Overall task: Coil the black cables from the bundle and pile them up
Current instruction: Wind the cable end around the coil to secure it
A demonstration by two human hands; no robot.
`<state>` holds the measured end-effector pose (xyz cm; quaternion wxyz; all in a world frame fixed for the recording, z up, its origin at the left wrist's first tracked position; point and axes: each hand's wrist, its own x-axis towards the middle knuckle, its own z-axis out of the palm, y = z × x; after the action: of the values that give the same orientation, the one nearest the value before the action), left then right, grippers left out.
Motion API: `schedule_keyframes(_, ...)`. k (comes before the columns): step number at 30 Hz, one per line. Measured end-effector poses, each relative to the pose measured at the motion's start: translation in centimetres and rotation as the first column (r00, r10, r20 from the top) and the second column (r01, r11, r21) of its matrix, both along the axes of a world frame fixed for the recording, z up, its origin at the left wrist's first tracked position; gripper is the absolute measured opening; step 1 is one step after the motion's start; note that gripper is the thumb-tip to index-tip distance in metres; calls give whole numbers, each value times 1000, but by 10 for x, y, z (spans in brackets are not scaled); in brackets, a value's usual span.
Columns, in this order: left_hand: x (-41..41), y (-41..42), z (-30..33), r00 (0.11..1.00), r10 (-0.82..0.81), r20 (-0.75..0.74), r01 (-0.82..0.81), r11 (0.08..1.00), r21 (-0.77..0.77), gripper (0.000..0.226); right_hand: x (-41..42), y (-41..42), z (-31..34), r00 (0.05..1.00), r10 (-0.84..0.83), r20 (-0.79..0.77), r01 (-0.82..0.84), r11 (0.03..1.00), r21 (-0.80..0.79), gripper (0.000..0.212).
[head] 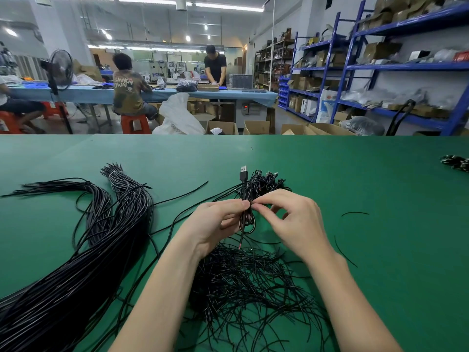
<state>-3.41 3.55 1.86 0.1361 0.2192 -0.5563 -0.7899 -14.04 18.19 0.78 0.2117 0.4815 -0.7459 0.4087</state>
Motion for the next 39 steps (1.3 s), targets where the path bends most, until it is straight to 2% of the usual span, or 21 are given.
schedule_keyframes(2,0,-2,-2,1000,15,-23,-15,1000,-1,24,2,-4,1,998,-3,63,1,1000,31,7)
schedule_keyframes(4,0,-2,-4,999,33,-41,-34,999,-22,27,4,-8,2,957,3,292,-21,998,58,9)
schedule_keyframes(5,0,-3,-5,998,40,-43,-42,998,-44,28,6,-10,3,889,16,458,-43,998,47,12)
schedule_keyframes(6,0,-2,-5,998,47,-43,-50,996,-67,29,7,-11,5,774,45,631,-66,998,10,14)
schedule_keyframes(7,0,-2,-5,997,55,-44,-59,995,-86,29,9,-12,6,616,87,783,-87,995,-43,14)
schedule_keyframes(8,1,-3,-5,997,57,-49,-62,994,-88,28,12,-13,8,450,133,883,-105,990,-96,14)
schedule_keyframes(9,1,-3,-6,997,47,-59,-52,996,-72,26,14,-13,11,329,170,929,-118,983,-139,13)
schedule_keyframes(10,2,-3,-5,997,29,-70,-32,998,-48,25,13,-13,13,280,192,941,-135,978,-160,13)
schedule_keyframes(13,5,-4,-2,997,-12,-70,12,1000,-5,28,9,-6,19,347,212,914,-205,968,-146,10)
schedule_keyframes(14,5,-4,0,997,-30,-67,31,999,19,32,8,-3,21,328,234,915,-230,960,-163,8)
schedule_keyframes(15,5,-4,2,997,-52,-62,55,997,49,33,7,-1,21,273,263,926,-246,949,-197,11)
schedule_keyframes(19,8,-3,5,989,-121,-88,135,976,169,21,5,0,18,-108,363,926,-221,899,-378,20)
schedule_keyframes(21,9,-3,5,985,-134,-105,153,968,199,22,6,-1,17,-248,390,887,-182,880,-438,23)
schedule_keyframes(23,10,-3,6,982,-153,-112,173,964,202,20,7,-3,16,-309,393,866,-160,876,-454,23)
schedule_keyframes(26,10,-2,5,976,-185,-115,202,965,166,12,9,-5,15,-341,386,857,-156,876,-457,17)
schedule_keyframes(31,10,-4,5,974,-194,-116,208,971,121,22,7,-2,17,-336,390,857,-210,856,-472,16)
schedule_keyframes(32,10,-4,5,975,-189,-116,202,972,117,27,7,-1,18,-301,394,869,-227,855,-466,18)
schedule_keyframes(33,10,-4,4,977,-181,-116,194,974,113,31,7,-1,19,-223,396,891,-252,860,-445,20)
schedule_keyframes(34,9,-3,4,979,-169,-116,182,977,112,36,7,-1,21,-104,393,913,-281,869,-406,21)
schedule_keyframes(36,9,-3,4,984,-135,-115,148,982,115,43,8,-3,21,216,368,904,-308,905,-294,16)
schedule_keyframes(39,7,-4,5,993,-66,-101,74,994,81,38,10,-8,17,712,265,651,-208,964,-164,12)
